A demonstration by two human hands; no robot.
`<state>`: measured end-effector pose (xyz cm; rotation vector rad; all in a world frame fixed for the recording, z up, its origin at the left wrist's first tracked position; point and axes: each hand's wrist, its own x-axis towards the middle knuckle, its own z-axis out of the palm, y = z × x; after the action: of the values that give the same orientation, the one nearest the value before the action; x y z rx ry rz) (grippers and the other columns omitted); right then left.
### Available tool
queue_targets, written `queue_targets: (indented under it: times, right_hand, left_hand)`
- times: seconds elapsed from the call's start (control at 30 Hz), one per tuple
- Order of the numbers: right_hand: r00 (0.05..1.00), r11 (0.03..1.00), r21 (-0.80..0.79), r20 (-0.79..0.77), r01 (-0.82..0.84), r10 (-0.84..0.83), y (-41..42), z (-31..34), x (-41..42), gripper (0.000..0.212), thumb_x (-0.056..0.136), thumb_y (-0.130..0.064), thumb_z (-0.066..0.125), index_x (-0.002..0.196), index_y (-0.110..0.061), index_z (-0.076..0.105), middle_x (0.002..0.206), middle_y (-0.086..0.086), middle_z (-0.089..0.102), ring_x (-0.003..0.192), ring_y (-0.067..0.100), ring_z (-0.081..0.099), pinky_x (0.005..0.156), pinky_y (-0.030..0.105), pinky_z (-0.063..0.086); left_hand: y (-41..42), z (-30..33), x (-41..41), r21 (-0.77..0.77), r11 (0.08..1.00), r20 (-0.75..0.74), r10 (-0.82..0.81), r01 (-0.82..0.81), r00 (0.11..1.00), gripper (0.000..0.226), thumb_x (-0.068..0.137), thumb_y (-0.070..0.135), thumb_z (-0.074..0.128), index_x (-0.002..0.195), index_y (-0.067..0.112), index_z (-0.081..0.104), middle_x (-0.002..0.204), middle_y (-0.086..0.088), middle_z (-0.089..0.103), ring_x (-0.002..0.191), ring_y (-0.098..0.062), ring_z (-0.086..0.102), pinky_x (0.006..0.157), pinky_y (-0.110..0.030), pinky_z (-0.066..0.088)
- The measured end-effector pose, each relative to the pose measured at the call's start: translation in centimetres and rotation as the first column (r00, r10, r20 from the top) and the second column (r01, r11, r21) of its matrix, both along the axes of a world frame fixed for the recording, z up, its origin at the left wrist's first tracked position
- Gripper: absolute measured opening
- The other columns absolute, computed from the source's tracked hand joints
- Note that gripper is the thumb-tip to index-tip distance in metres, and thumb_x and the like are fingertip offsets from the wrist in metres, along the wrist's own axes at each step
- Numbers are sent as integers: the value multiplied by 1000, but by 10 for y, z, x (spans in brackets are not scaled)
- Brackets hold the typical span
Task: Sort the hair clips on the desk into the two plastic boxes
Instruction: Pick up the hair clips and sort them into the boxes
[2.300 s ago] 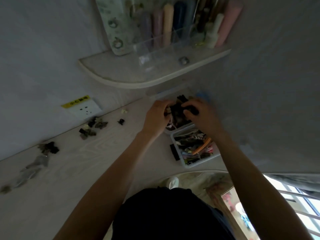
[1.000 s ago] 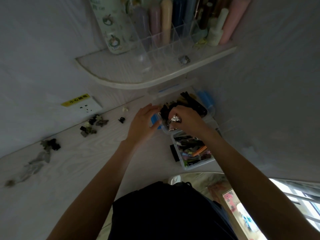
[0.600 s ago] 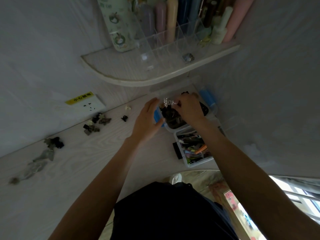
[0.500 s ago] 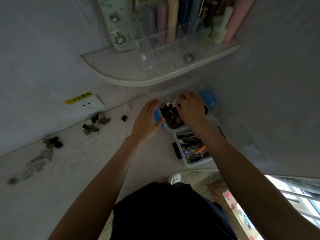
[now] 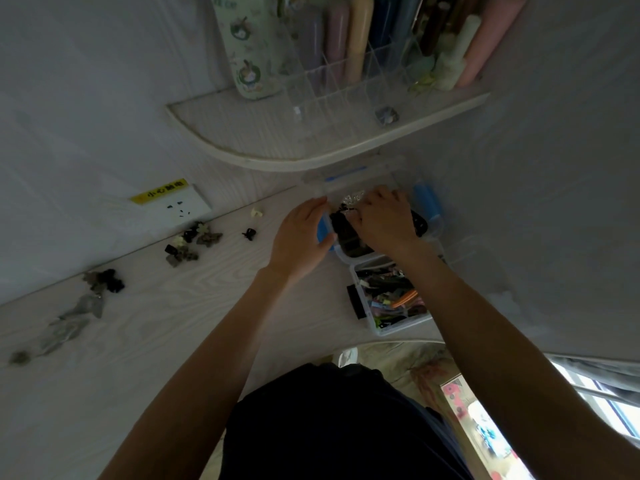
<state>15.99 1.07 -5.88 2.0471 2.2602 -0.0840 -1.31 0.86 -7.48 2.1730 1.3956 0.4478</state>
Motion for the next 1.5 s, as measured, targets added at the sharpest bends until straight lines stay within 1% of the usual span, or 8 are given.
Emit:
queue_targets:
  times: [0.13, 0.3, 0.5, 0.77, 0.9, 1.17, 1.37, 1.5]
  right_hand:
    - [992, 989, 151, -126, -1, 21, -12, -1, 16, 50, 88, -36, 27, 105, -8, 64, 114, 13, 64, 113, 31, 54, 95, 47, 39]
    - [971, 976, -184, -186, 119, -154, -25, -3, 31, 51, 97, -36, 30, 141, -11, 33, 154, 14, 22, 143, 31, 17, 116, 46, 18]
    - [911, 929, -358, -345, 96, -227, -11, -8, 61, 42, 100, -36, 30, 139, -21, 40, 158, 4, 8, 145, 21, 4, 119, 37, 9]
    - [847, 983, 175, -528, 47, 54, -47, 21, 7, 30, 91, -23, 44, 107, -8, 64, 123, 15, 58, 114, 32, 51, 99, 44, 42]
    - [782, 978, 164, -590, -131, 203, -56, 28, -75, 32, 91, -24, 38, 106, -12, 63, 109, 8, 64, 103, 25, 55, 92, 38, 44]
    - [787, 901, -85, -527, -425, 322, -56, -31, -218, 47, 92, -23, 48, 138, -18, 39, 145, 14, 37, 135, 34, 29, 112, 42, 20]
    - [899, 954, -159, -402, -254, 172, -25, -60, -277, 59, 89, -38, 52, 141, -24, 30, 153, 15, 19, 141, 36, 10, 116, 51, 8]
    - [925, 974, -152, -367, -166, 101, -25, -69, -315, 65, 86, -43, 54, 142, -27, 27, 155, 15, 11, 142, 38, 7, 114, 54, 8]
  left_hand:
    - [1, -1, -3, 19, 999, -53, -25, 26, 998, 59, 92, 36, 52, 143, 15, 33, 151, -1, 33, 140, -19, 27, 116, -35, 23]
    - [1, -1, -3, 47, 998, -110, -26, 32, 994, 57, 92, 40, 50, 142, 19, 33, 151, 2, 32, 139, -18, 27, 113, -38, 27]
    - [-2, -3, -4, 32, 999, -118, -30, 34, 993, 59, 93, 41, 47, 144, 20, 29, 153, 4, 28, 139, -17, 26, 112, -40, 28]
    - [-15, -4, -20, 157, 987, 110, -59, 41, 992, 41, 93, 31, 47, 130, 16, 48, 131, -1, 54, 120, -16, 48, 100, -33, 41]
    - [-48, -9, -76, 234, 953, 191, 150, -193, 970, 25, 89, 22, 47, 108, 15, 60, 106, -1, 66, 99, -12, 54, 87, -27, 42]
    - [-137, -38, -257, 225, 755, -7, 633, -615, 774, 29, 83, 27, 47, 105, 16, 62, 105, -4, 68, 96, -27, 61, 89, -28, 36]
    - [-173, -58, -373, 234, 465, -123, 886, -854, 448, 68, 73, 52, 53, 127, 11, 48, 132, -17, 49, 126, -35, 41, 105, -46, 29]
    - [-167, -62, -444, 107, 357, -48, 934, -928, 354, 80, 79, 60, 45, 138, 7, 36, 144, -25, 33, 134, -41, 28, 109, -52, 26]
